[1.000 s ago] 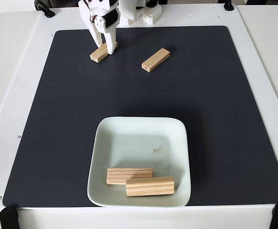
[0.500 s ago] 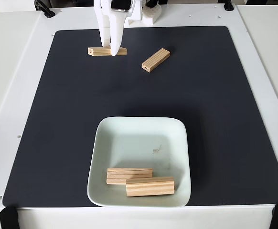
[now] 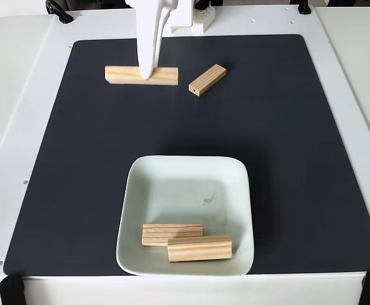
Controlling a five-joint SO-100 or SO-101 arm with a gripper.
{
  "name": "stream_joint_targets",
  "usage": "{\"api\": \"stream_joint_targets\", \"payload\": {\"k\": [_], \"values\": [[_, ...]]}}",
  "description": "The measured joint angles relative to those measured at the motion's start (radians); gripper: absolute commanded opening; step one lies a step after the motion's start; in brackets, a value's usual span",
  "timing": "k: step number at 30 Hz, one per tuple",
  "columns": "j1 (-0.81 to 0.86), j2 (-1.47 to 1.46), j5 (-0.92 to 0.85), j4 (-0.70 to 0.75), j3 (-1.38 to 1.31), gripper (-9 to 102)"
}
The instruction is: Pick up the wooden block and place them on the plate.
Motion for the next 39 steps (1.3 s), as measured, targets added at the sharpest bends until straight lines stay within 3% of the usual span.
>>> {"api": "stream_joint_targets", "payload": {"k": [8, 18, 35, 39], "values": [[-0.043, -0.457, 0.094, -0.002, -0.373, 0], [-0.126, -0.775, 0.138, -0.002, -0.634, 0], [-0.15, -0.89, 0.138, -0.002, -0.796, 0], [-0.144, -0.89, 0.138, -0.002, -0.796, 13]]}}
